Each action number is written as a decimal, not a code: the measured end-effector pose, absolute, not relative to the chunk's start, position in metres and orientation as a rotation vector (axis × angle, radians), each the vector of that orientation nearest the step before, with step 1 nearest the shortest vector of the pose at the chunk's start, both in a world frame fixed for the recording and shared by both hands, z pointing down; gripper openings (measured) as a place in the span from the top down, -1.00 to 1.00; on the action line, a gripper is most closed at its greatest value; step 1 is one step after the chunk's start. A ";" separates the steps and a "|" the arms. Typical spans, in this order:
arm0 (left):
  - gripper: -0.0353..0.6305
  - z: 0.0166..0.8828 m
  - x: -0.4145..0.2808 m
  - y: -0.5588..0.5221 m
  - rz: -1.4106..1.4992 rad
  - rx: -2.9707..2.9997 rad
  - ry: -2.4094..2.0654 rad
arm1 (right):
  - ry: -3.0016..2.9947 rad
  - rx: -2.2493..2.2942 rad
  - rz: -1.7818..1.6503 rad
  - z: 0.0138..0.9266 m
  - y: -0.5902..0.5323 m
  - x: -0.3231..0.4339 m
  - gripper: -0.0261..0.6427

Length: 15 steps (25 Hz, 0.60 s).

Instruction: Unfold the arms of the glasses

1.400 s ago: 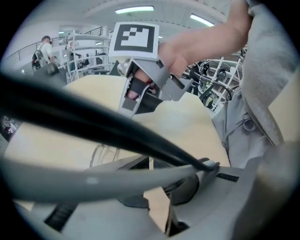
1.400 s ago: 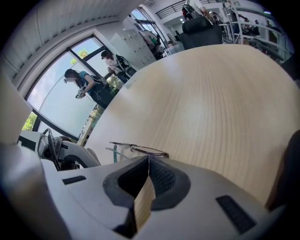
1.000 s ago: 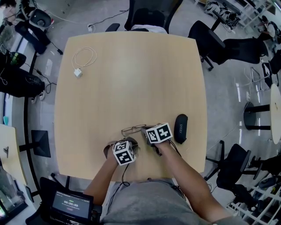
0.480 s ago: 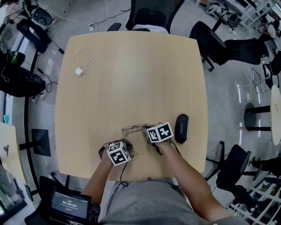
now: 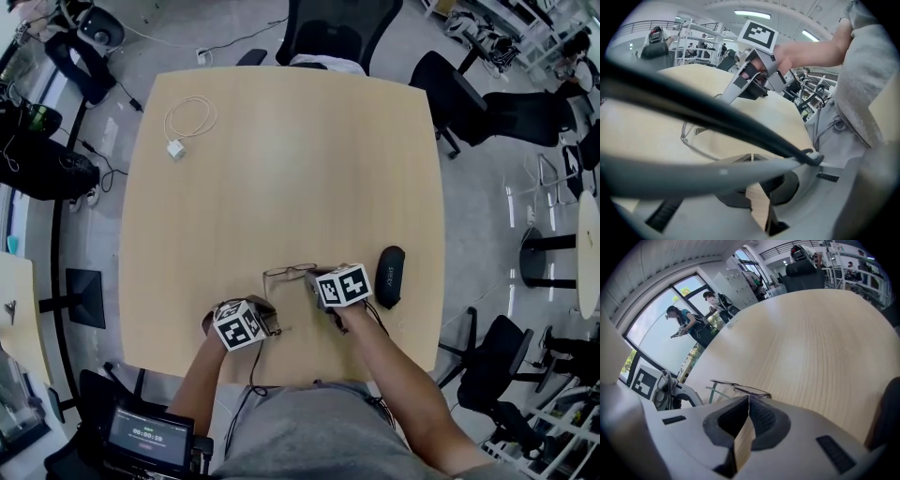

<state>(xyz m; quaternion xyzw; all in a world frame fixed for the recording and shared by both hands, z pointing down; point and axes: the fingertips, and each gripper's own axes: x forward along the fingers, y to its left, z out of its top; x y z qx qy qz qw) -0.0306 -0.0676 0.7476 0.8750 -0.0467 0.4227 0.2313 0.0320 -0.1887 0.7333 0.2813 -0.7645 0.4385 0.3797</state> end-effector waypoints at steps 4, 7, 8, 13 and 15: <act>0.87 0.750 -0.033 -0.075 1.110 2.401 -0.131 | -2.131 0.583 1.023 0.718 -0.183 -0.004 0.89; 0.87 0.751 -0.035 -0.075 1.094 2.399 -0.116 | -2.234 0.431 0.825 0.710 -0.167 -0.038 0.89; 0.87 0.751 -0.035 -0.074 1.089 2.397 -0.116 | -2.240 0.388 0.761 0.711 -0.162 -0.047 0.89; 0.87 0.751 -0.033 -0.075 1.077 2.394 -0.130 | -2.185 0.267 0.492 0.729 -0.151 -0.062 0.89; 0.87 0.750 -0.032 -0.075 1.071 2.393 -0.136 | -2.166 0.239 0.385 0.733 -0.151 -0.061 0.88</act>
